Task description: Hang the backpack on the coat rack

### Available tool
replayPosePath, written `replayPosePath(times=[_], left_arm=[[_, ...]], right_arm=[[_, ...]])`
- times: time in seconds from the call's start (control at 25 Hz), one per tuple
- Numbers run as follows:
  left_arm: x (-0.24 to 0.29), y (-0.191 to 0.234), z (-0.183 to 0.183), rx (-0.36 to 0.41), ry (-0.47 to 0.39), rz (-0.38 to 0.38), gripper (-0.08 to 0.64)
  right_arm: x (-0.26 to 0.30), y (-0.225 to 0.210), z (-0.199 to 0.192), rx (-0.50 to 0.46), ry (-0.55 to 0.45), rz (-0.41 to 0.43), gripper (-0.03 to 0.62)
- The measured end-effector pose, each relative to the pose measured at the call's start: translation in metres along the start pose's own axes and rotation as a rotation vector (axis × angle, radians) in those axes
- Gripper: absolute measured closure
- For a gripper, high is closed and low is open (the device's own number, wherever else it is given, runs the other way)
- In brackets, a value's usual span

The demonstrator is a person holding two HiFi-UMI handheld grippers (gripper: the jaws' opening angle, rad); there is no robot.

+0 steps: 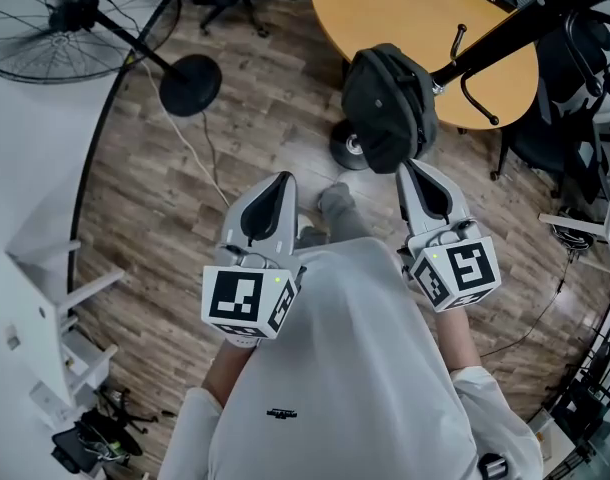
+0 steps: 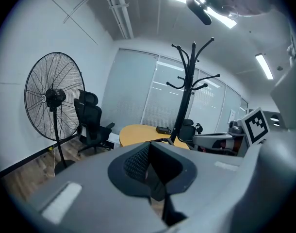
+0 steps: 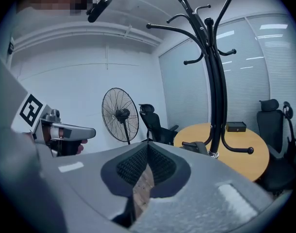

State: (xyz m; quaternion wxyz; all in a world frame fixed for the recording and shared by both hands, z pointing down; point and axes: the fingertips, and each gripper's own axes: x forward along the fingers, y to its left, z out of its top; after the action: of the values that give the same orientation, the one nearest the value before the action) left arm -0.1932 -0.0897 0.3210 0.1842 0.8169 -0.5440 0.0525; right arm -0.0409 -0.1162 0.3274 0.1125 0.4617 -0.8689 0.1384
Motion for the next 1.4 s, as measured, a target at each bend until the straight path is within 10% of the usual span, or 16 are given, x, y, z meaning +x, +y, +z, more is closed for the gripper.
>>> replayPosePath(times=[1.4], left_arm=[[-0.001,0.003,-0.004,-0.014,-0.002,-0.010,0.541]], right_arm=[[-0.006,-0.014,0.001,0.019,-0.032,-0.071,0.591]])
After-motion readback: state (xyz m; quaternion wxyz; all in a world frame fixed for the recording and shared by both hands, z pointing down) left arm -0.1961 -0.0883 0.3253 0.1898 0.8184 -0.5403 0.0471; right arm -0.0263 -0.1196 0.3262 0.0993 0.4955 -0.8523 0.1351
